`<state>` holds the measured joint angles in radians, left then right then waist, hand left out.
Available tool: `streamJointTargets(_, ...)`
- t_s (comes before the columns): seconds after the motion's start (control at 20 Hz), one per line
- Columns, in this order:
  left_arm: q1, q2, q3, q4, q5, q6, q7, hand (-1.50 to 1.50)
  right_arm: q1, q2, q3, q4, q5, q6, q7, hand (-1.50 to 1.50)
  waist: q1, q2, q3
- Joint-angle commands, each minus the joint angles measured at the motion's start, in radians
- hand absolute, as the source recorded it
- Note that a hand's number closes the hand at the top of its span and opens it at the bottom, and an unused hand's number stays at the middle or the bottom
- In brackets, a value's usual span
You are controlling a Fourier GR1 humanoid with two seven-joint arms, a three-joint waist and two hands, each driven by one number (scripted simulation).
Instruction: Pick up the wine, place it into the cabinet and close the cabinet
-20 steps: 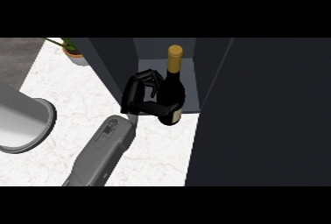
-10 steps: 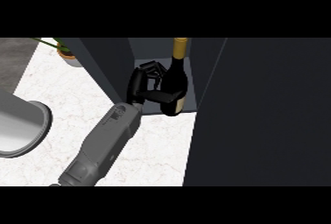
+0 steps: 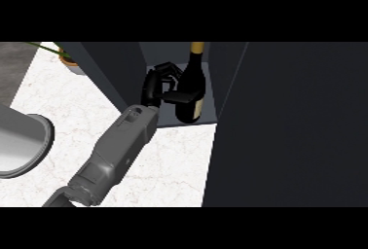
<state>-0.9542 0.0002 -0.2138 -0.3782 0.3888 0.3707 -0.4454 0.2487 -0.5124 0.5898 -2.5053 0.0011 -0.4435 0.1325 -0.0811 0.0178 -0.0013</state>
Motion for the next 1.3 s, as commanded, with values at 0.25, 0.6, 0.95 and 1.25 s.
streamJointTargets(0.25, -0.075, 0.0, 0.075, 0.14, 0.052, -0.014, -0.046, 1.5, 0.091, -0.024, 0.001, -0.155, -0.079, 0.042, 0.0, -1.5, -0.024, 0.006, 0.0)
streamJointTargets(0.6, -0.122, 0.027, 0.093, 0.211, 0.026, 0.033, -0.1, 1.5, 0.091, -0.017, 0.008, -0.141, -0.091, 0.066, -0.013, -1.5, -0.037, 0.016, 0.0)
streamJointTargets(0.95, -0.187, 0.094, 0.084, 0.269, -0.004, 0.065, -0.078, -1.5, 0.118, -0.031, -0.001, -0.148, -0.092, 0.102, -0.052, -1.5, -0.053, 0.016, 0.001)
streamJointTargets(1.25, -0.193, 0.081, 0.081, 0.307, -0.02, 0.14, -0.106, -1.5, 0.133, -0.024, 0.011, -0.112, -0.077, 0.117, -0.087, -1.5, -0.06, 0.021, 0.0)
